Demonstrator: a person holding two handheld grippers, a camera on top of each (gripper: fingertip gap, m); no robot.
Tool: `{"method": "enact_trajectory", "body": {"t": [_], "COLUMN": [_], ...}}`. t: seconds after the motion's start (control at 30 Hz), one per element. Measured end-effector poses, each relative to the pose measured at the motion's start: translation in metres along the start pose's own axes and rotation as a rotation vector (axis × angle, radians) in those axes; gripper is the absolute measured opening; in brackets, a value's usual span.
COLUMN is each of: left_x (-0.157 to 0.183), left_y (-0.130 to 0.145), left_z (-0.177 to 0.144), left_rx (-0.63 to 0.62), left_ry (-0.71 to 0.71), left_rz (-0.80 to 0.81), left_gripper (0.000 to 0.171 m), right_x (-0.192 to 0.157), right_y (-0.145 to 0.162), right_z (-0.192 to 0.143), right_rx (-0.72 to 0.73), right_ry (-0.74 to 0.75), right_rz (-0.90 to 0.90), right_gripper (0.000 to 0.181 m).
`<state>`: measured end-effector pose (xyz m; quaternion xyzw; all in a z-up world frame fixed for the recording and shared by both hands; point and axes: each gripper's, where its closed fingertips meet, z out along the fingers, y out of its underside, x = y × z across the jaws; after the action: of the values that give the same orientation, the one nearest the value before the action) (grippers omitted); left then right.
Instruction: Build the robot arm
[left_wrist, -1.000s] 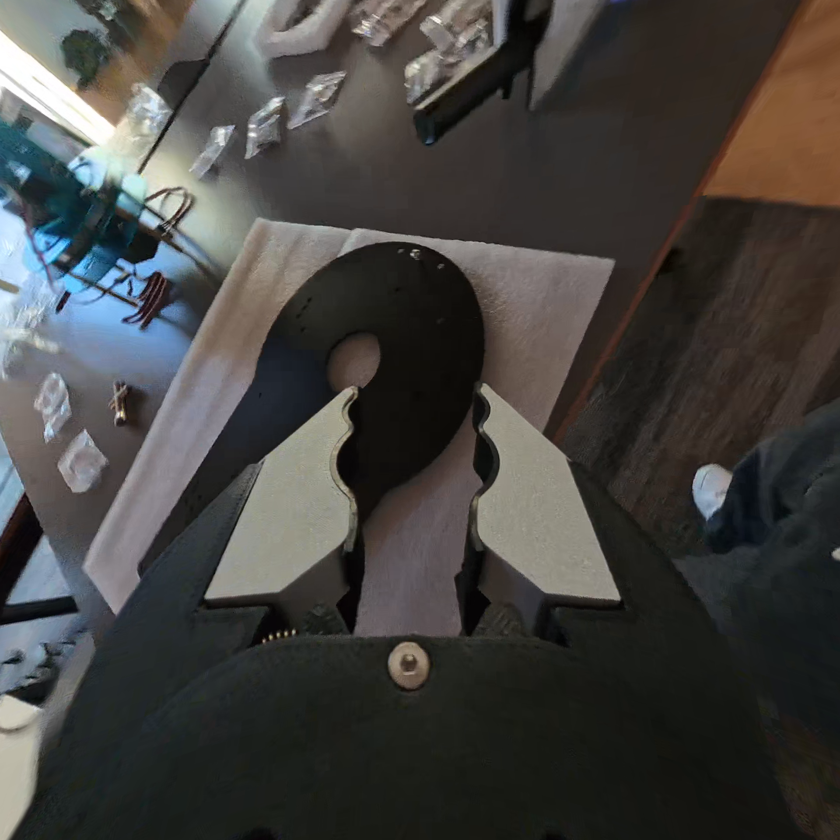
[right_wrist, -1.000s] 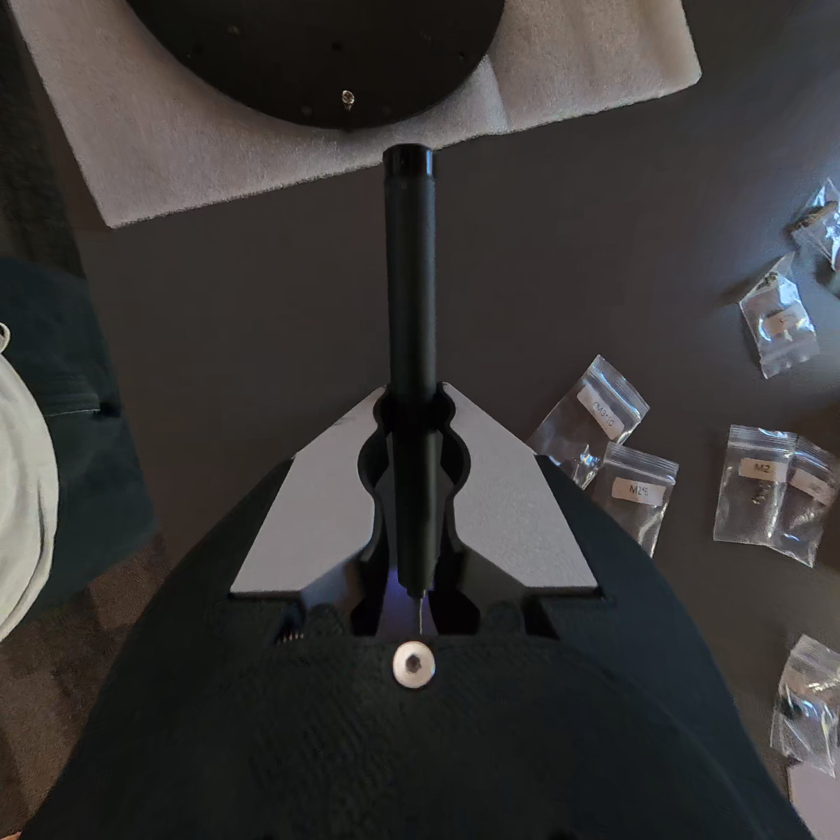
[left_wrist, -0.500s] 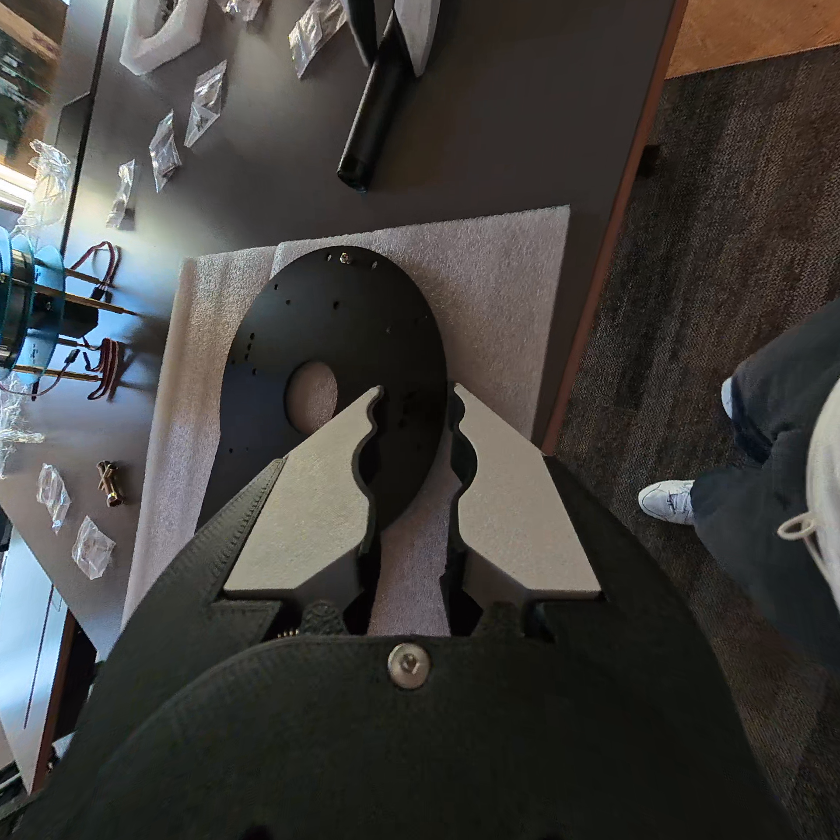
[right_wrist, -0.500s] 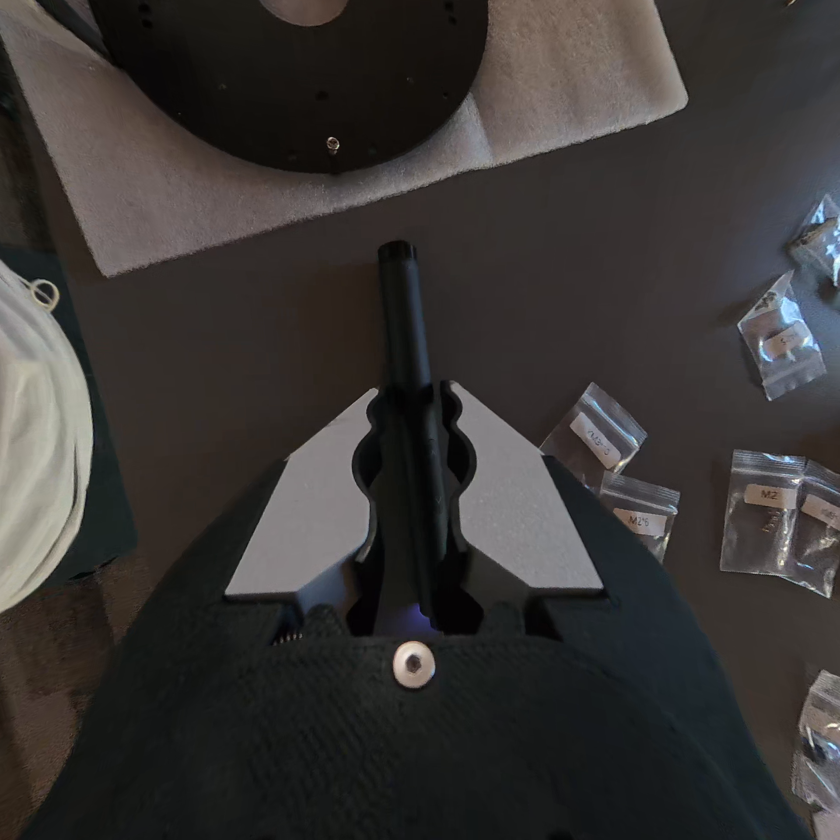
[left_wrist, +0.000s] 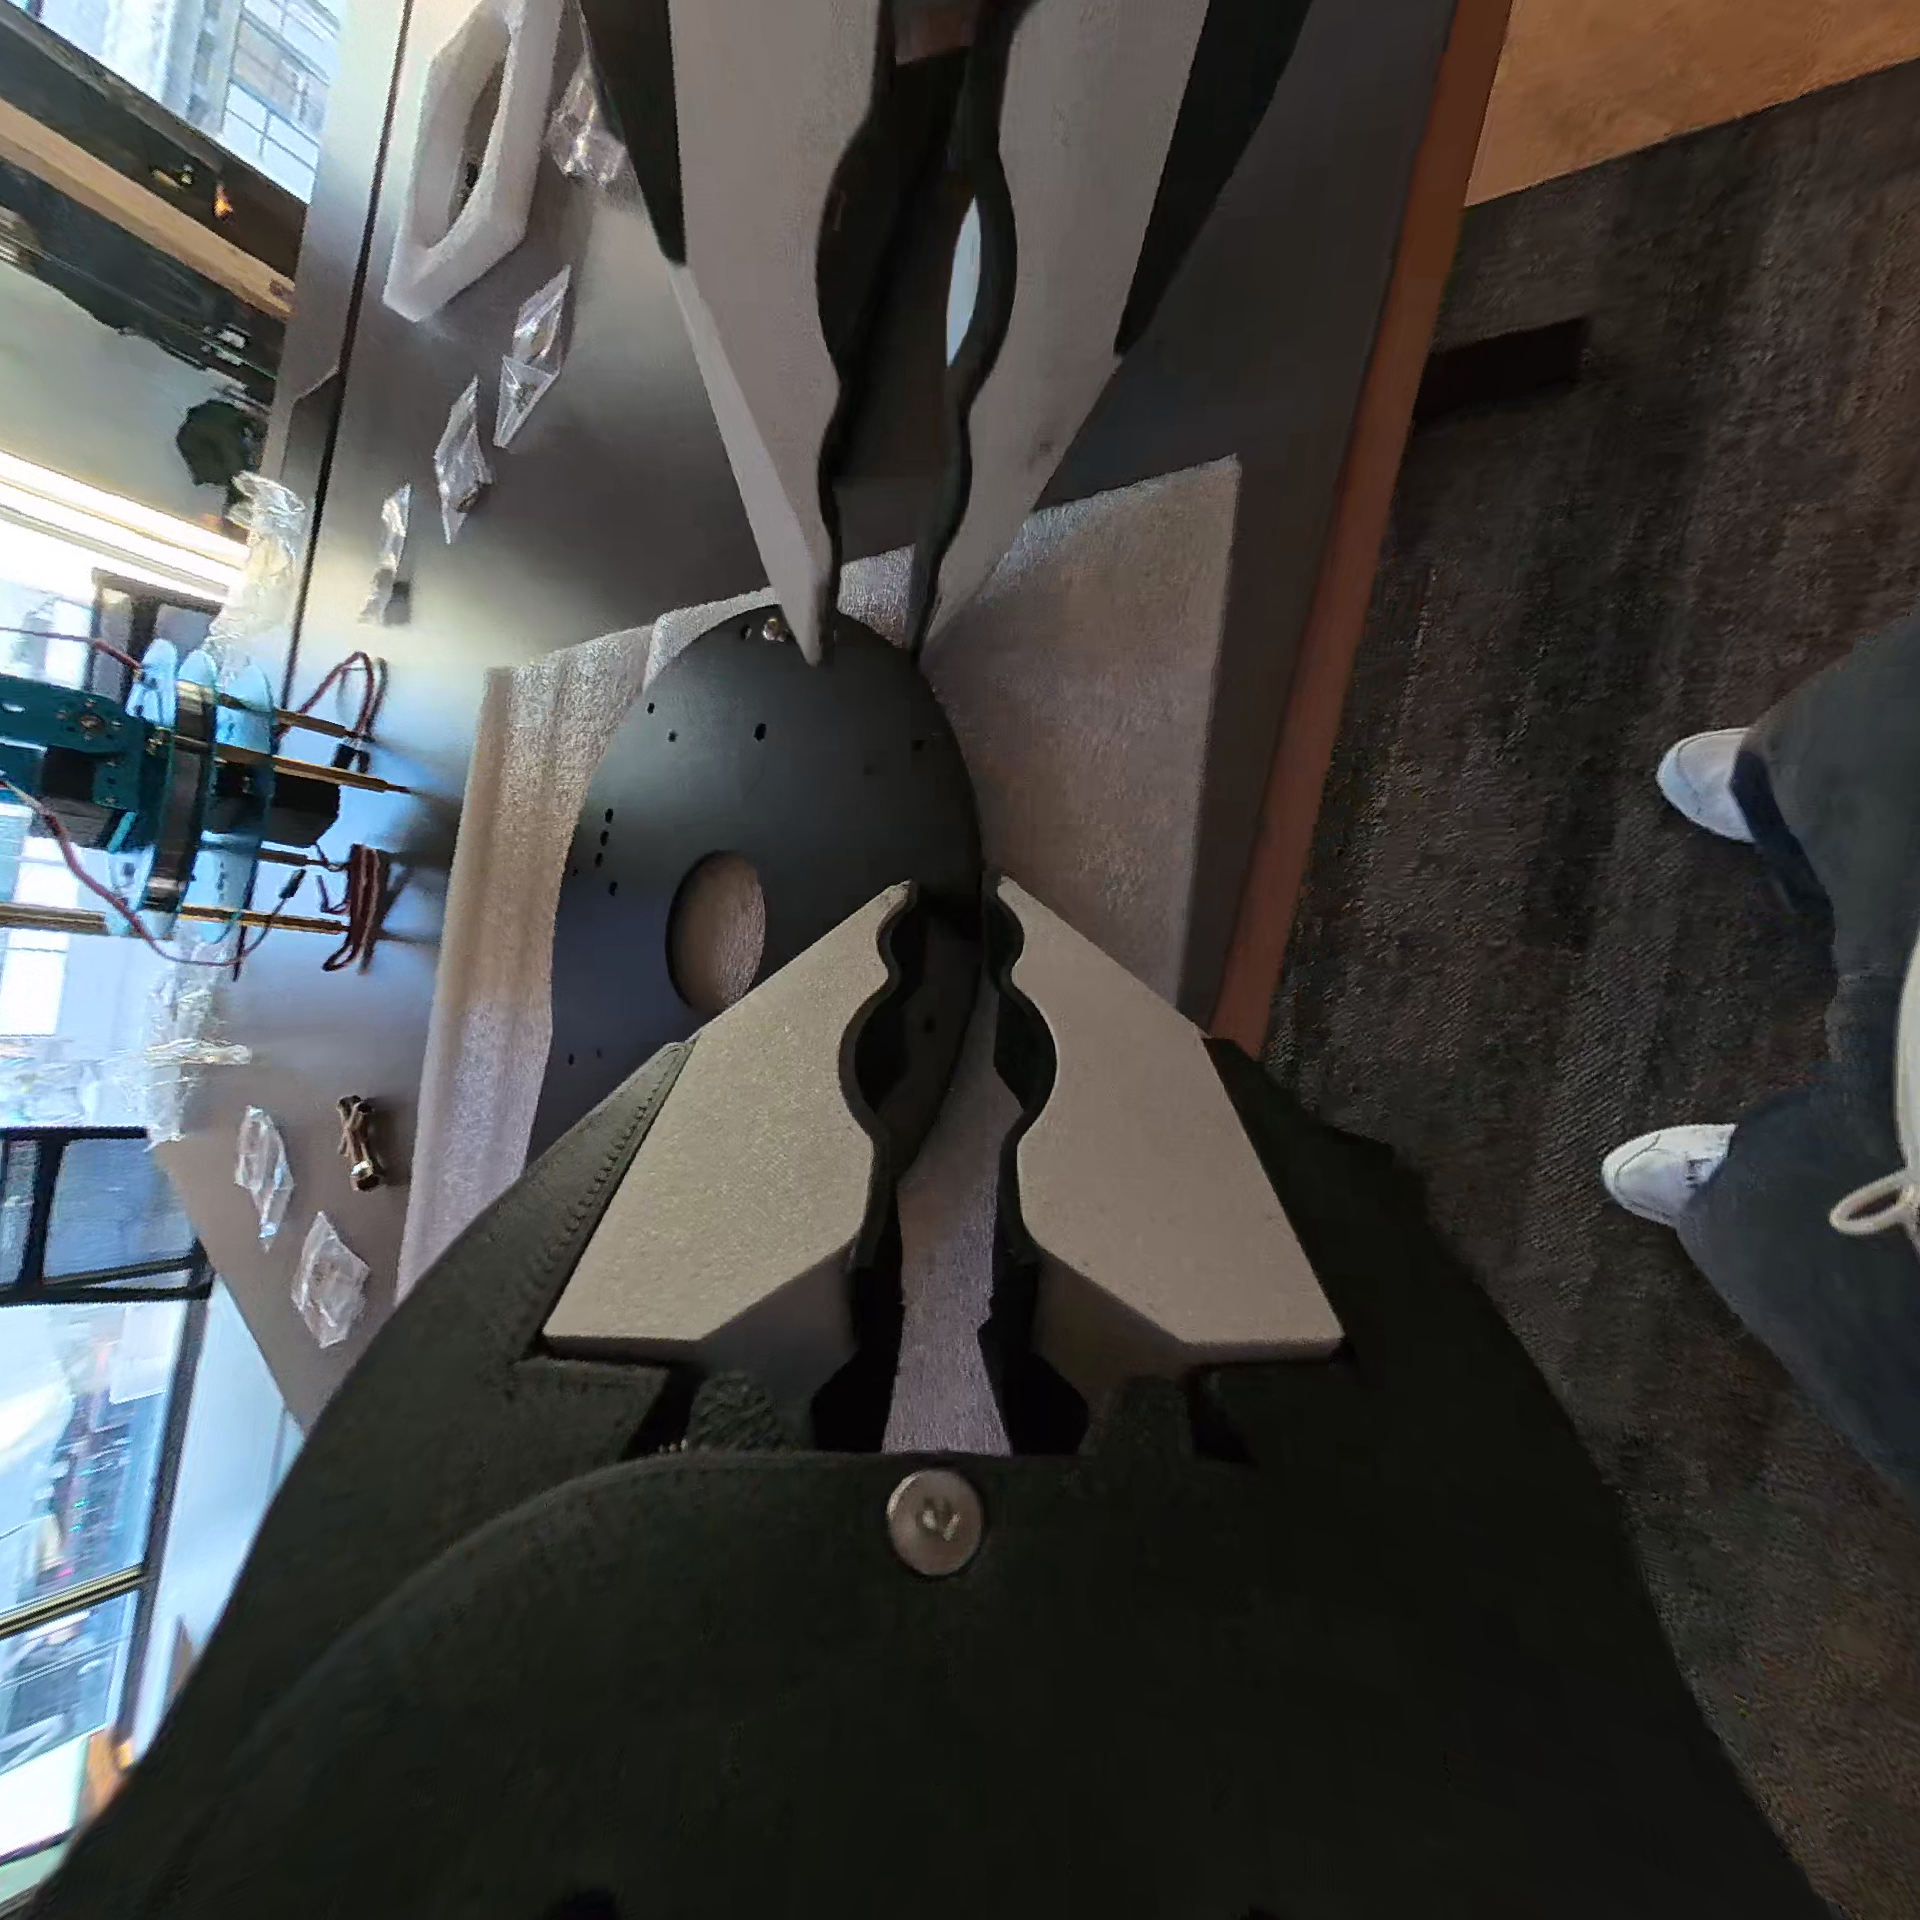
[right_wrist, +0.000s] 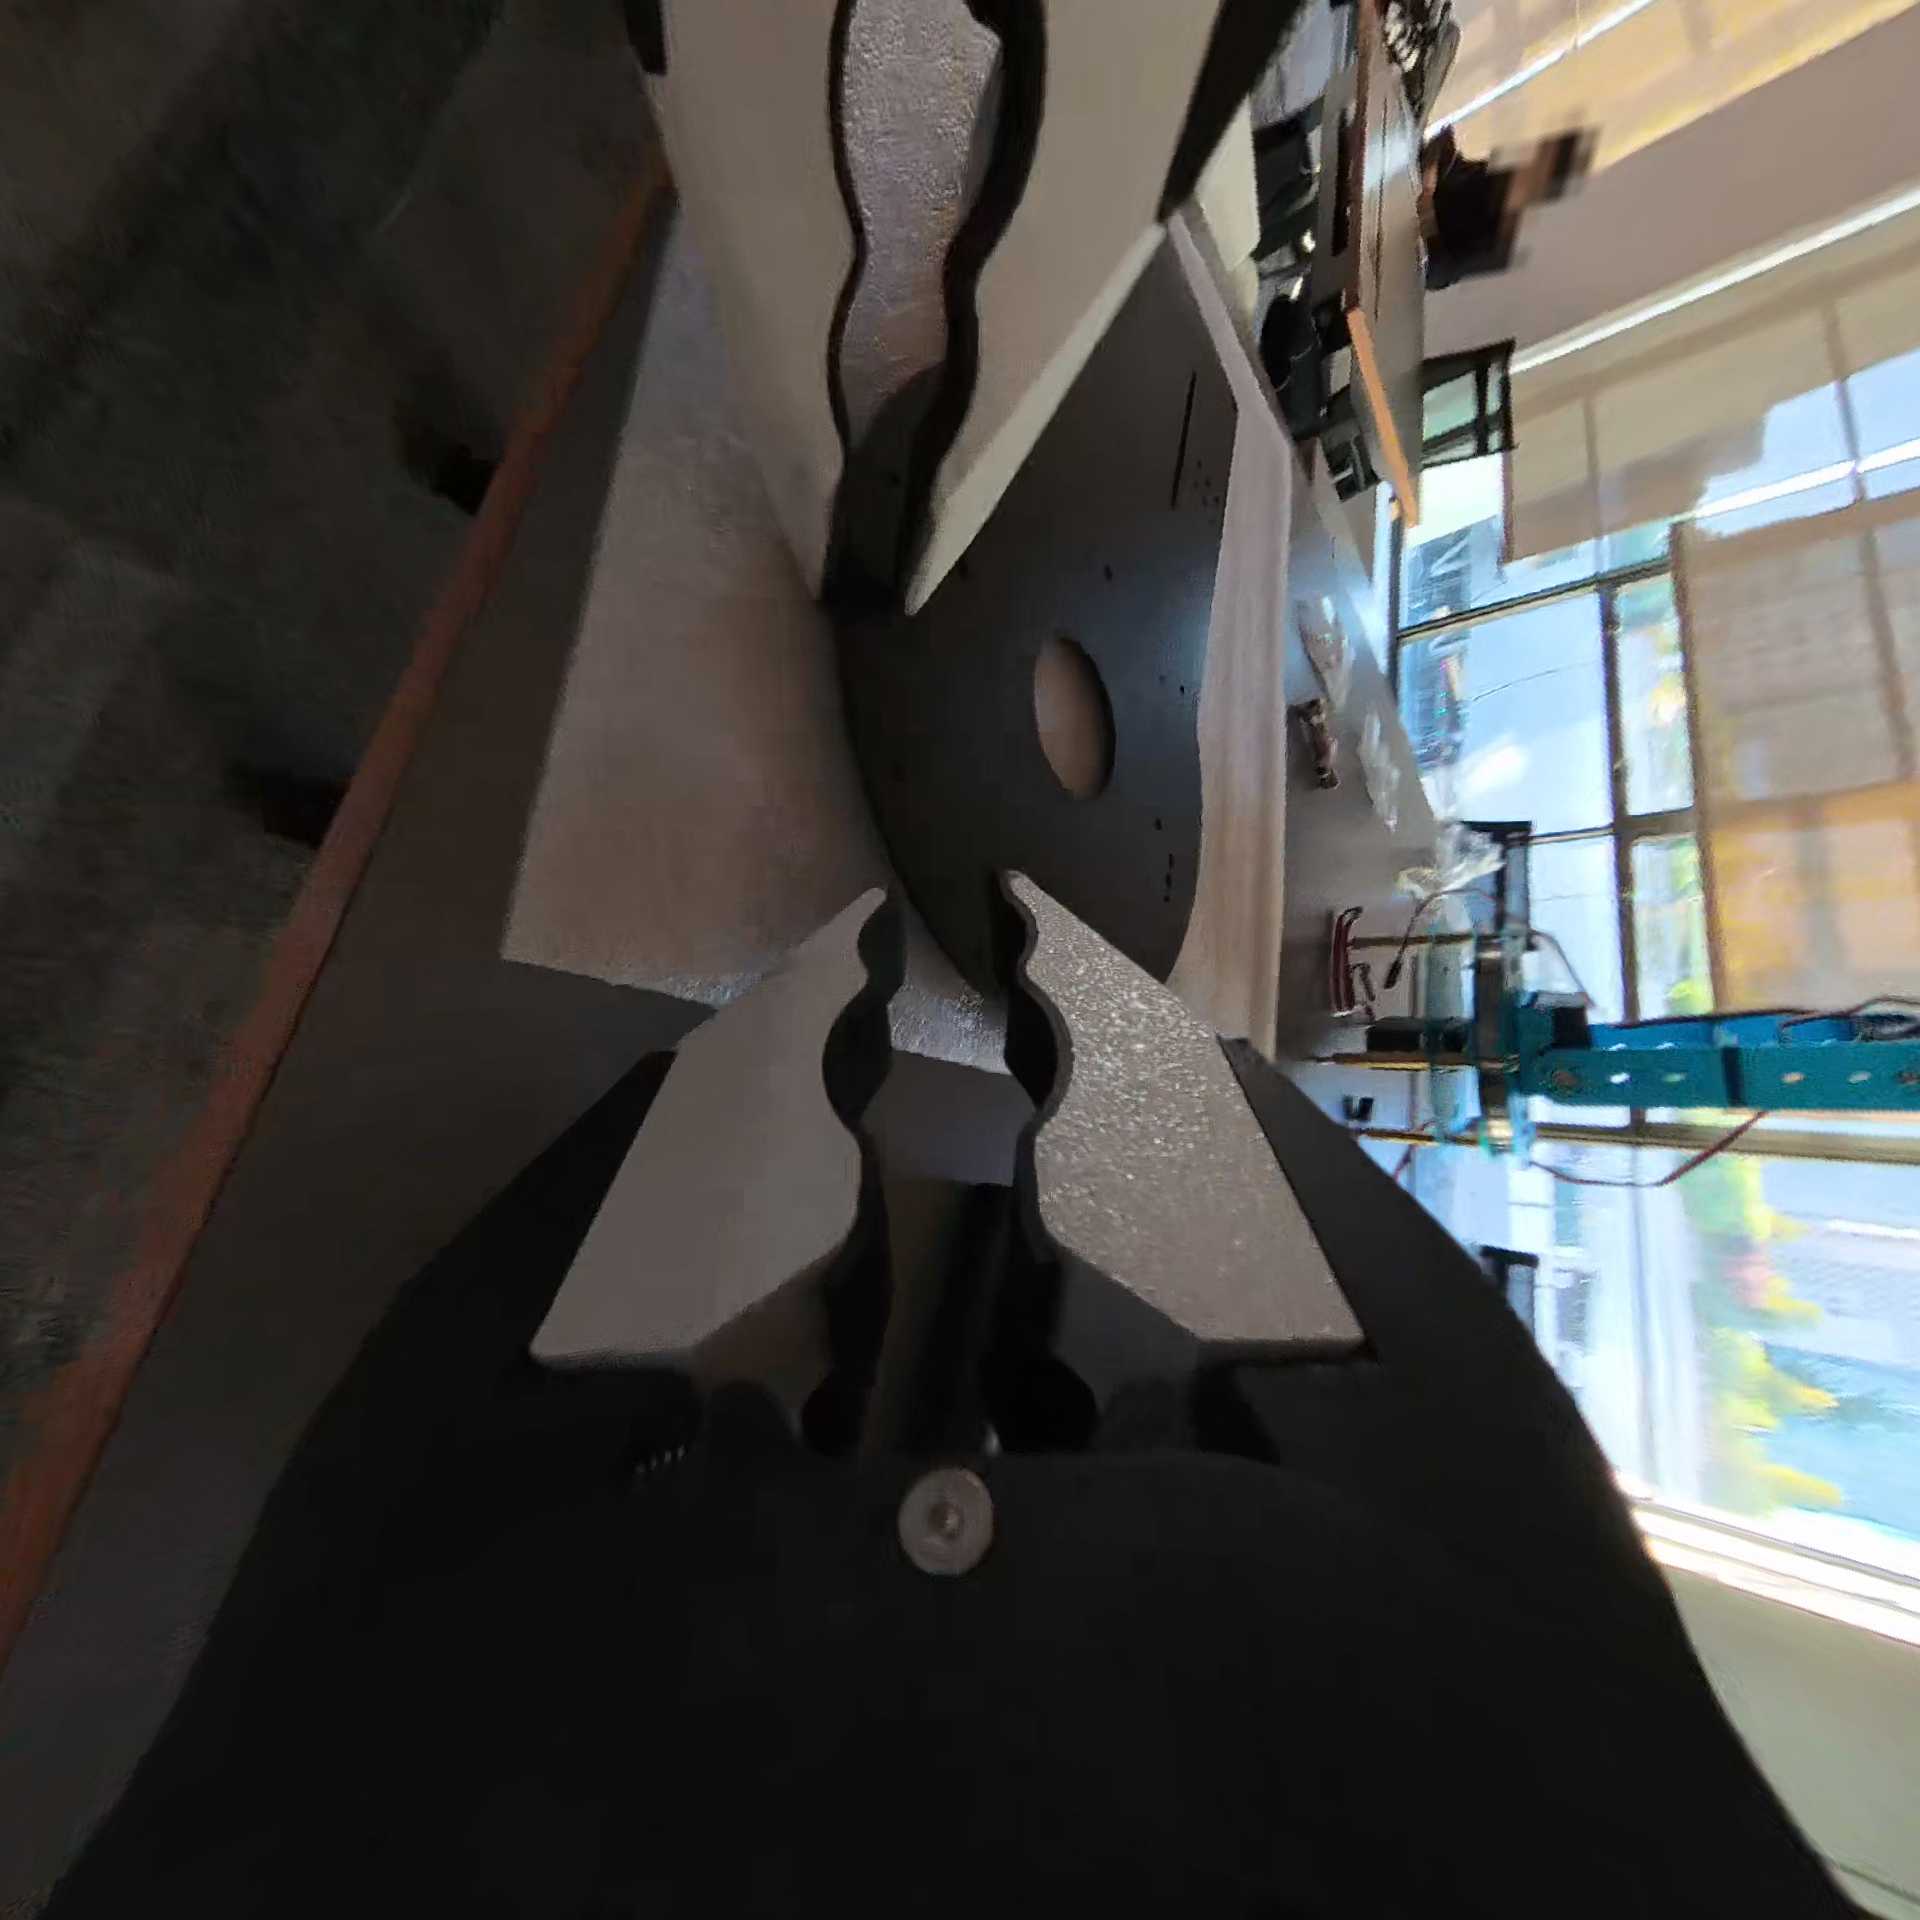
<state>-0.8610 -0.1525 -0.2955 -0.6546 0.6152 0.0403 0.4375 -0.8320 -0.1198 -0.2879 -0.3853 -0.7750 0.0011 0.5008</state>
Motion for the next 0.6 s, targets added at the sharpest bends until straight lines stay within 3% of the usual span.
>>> {"method": "enact_trajectory", "body": {"t": [0.1,0.4,0.6], "left_x": [0.0,-0.01,-0.038], "left_y": [0.001,-0.002,-0.013], "left_z": [-0.001,-0.009,-0.028], "left_rx": [-0.017,0.021,0.069], "left_ry": [-0.034,-0.123,-0.315], "left_rz": [0.026,-0.031,0.015], "left_gripper": [0.007,0.007,0.029], "right_x": [-0.005,0.01,0.052], "right_y": [-0.001,-0.011,-0.035], "right_z": [0.003,-0.003,-0.02], "right_rx": [0.013,0.024,0.068], "right_ry": [0.016,0.197,0.3], "right_rz": [-0.1,-0.209,-0.211], "right_gripper": [0.004,0.001,0.0]}}
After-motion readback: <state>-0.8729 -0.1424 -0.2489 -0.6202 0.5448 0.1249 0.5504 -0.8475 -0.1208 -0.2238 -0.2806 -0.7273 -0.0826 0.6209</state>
